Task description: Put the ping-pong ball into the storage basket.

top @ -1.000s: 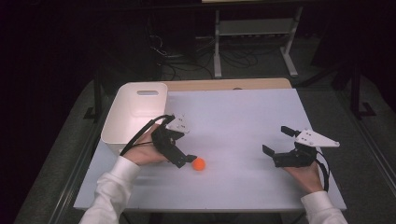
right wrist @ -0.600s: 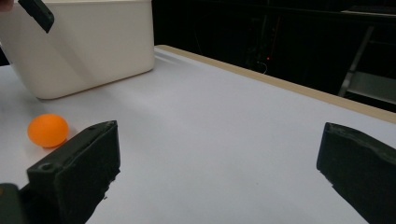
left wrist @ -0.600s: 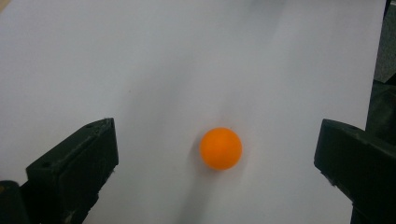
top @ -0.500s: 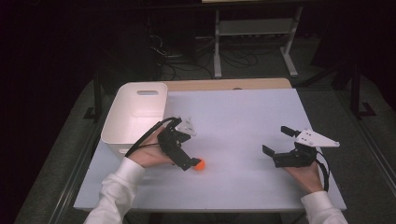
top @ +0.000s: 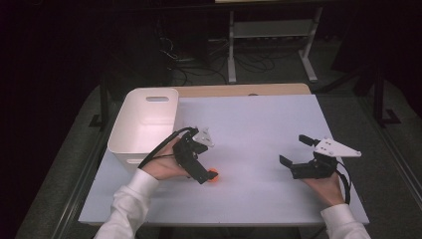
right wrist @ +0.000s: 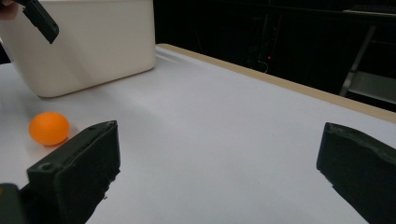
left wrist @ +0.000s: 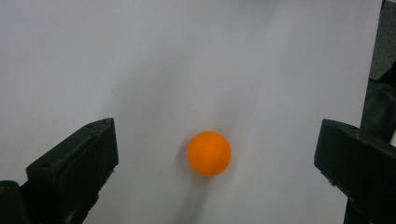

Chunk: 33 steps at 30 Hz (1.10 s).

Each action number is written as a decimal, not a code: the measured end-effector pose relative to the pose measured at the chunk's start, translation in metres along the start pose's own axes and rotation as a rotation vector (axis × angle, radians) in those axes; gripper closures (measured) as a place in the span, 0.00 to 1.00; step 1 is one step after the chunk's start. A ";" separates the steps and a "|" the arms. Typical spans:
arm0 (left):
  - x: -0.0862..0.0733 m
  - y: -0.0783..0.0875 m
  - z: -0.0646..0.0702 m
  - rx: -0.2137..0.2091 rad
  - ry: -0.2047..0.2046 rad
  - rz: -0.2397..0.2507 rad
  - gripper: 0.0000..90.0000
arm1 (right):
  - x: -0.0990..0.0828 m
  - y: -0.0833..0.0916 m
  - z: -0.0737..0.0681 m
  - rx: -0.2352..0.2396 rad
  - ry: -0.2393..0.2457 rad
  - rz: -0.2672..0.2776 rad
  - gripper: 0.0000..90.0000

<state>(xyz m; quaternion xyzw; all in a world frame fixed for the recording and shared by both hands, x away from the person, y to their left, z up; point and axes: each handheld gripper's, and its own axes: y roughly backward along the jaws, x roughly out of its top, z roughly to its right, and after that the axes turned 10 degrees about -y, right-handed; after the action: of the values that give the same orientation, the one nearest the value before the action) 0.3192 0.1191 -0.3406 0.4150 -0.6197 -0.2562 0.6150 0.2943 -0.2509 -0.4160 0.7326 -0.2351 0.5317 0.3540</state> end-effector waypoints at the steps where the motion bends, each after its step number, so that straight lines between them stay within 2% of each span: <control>1: 0.000 0.000 0.000 -0.009 0.003 -0.008 0.00 | 0.000 0.000 0.000 0.000 0.000 0.000 0.00; 7: 0.000 -0.007 -0.001 -0.035 0.010 -0.024 0.00 | 0.000 -0.001 0.000 0.004 0.000 -0.001 0.00; 8: 0.001 -0.007 -0.002 -0.042 -0.006 -0.040 0.00 | 0.000 -0.001 0.000 0.004 0.001 -0.002 0.00; 10: 0.001 -0.009 -0.001 -0.051 0.010 -0.033 0.00 | 0.000 -0.001 0.000 0.003 0.004 -0.003 0.00; 15: 0.001 -0.016 -0.001 -0.085 0.007 -0.071 0.00 | 0.000 -0.001 0.000 0.005 0.003 -0.004 0.00; 20: 0.001 -0.022 0.001 -0.092 0.012 -0.085 0.00 | -0.001 -0.001 -0.001 0.007 0.004 -0.004 0.00; 26: 0.001 -0.027 0.001 -0.097 0.000 -0.107 0.00 | 0.000 -0.001 0.000 0.008 0.009 -0.005 0.00; 33: 0.000 -0.034 0.001 -0.109 0.009 -0.121 0.00 | -0.001 -0.002 -0.001 0.007 0.012 -0.010 0.00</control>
<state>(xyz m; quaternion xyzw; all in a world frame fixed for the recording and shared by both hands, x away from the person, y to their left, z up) 0.3248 0.1015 -0.3688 0.4188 -0.5757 -0.3243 0.6229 0.2946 -0.2491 -0.4169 0.7316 -0.2276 0.5354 0.3555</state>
